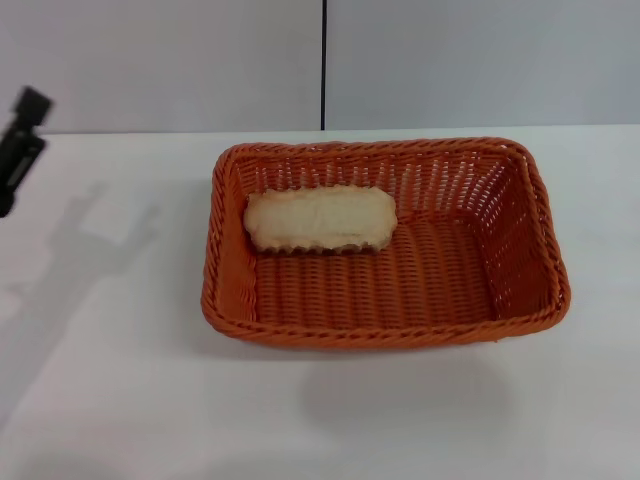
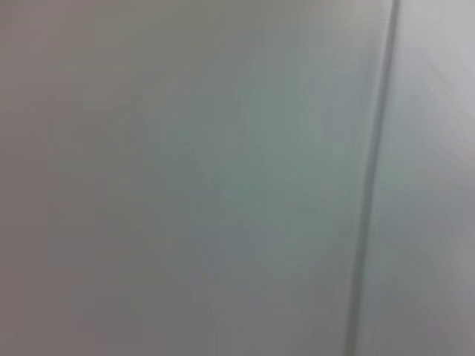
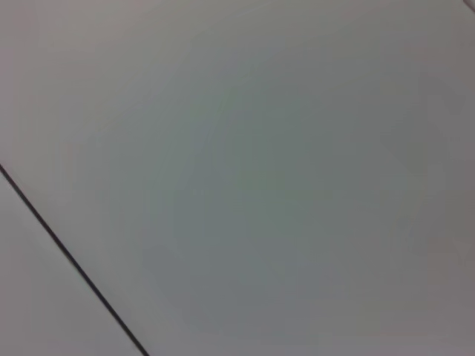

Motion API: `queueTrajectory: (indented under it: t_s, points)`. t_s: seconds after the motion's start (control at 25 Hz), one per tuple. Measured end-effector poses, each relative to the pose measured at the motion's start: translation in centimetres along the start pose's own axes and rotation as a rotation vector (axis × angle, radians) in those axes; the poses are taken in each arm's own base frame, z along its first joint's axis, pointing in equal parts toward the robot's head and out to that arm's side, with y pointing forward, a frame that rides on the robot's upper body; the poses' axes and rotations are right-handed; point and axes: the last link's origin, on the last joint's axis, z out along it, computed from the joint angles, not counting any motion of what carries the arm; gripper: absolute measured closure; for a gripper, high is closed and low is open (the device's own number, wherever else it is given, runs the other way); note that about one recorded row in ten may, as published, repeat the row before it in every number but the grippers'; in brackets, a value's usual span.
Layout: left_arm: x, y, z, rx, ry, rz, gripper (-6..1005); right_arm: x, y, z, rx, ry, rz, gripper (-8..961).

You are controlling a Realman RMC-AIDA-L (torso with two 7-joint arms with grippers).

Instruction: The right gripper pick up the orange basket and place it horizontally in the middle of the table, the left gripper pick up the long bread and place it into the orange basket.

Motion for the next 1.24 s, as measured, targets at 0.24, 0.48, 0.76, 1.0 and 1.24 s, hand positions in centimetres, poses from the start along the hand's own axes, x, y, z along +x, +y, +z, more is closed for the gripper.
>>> queueTrajectory:
  t_s: [0.24,0.48,0.76,1.0,1.24]
  points:
    - [1.1,-1.0,-3.5,0.269,0.138,0.090,140,-1.0,-0.7,-0.4,0.037,-0.055,0.008,587]
    - [1.9,-1.7,-5.1,0.386,0.200,0.115,141,-1.5,-1.3,-0.8,0.066,-0.088,0.016,587]
    - [2.4,-2.2,-5.7,0.438,0.219,0.169,155,-1.5,-1.5,-1.2,0.085,-0.103,0.028,587]
    - [2.3,-2.1,-5.8,0.463,0.210,0.213,195,-1.3,-1.6,-1.4,0.090,-0.102,0.036,587]
    - [2.3,-2.2,-5.9,0.468,0.210,0.213,344,-1.2,-1.6,-1.5,0.092,-0.101,0.042,587]
